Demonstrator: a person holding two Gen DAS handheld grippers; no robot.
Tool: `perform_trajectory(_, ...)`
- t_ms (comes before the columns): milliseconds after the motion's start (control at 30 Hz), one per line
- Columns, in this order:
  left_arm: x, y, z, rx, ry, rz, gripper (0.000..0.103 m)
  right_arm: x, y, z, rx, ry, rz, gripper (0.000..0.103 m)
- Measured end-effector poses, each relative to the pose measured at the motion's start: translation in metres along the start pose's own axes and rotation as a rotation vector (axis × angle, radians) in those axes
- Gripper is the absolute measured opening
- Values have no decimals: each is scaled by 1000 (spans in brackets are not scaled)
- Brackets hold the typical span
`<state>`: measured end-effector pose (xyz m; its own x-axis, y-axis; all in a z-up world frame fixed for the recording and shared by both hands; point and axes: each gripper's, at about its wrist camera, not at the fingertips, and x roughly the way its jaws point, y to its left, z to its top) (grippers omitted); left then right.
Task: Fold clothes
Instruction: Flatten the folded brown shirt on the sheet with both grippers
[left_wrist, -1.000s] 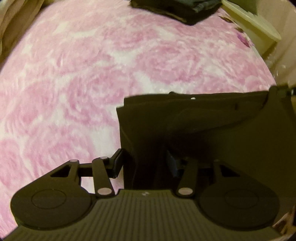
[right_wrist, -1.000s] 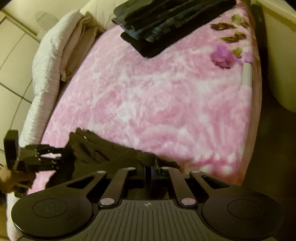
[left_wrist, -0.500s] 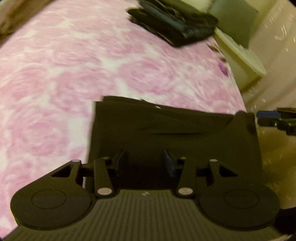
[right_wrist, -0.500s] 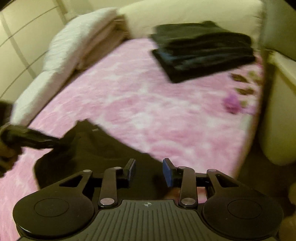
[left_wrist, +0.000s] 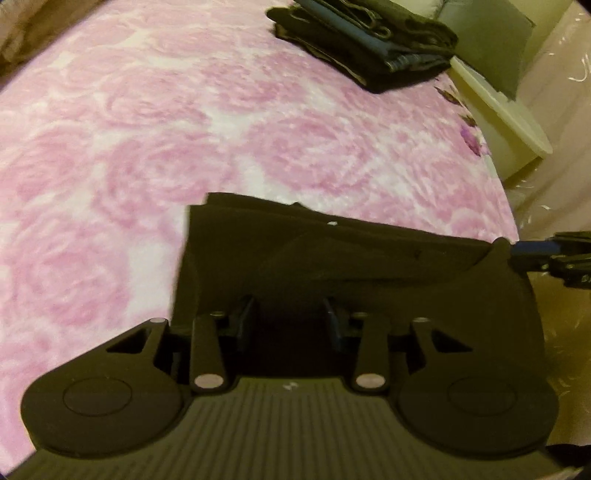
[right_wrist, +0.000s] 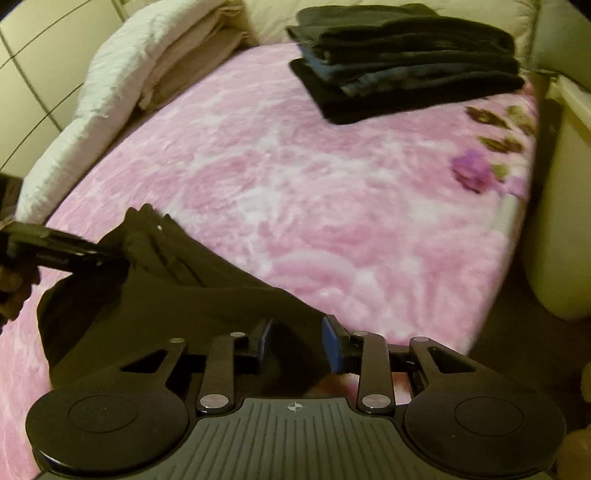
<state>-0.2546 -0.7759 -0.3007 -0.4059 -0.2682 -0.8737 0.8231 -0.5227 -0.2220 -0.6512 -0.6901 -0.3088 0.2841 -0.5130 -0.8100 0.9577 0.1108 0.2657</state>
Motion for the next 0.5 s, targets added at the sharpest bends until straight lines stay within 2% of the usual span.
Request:
perform_trajectory(133,-38,11,-30,-32,-12,24,34,-29,13,-7,-20,6,12,34)
perform_trajectory(300,-70,16,-78,-71,-2,8,34,-52,53,-34,-102,50,118,34)
perform_trajectory(400,-66,14,-101,-76,16,29,34,-52,87,-60,-216,80,181,34)
perform_trajectory(500,-47,17,-114,-63,31,56,33,-36,113,-89,-325,137,185,34)
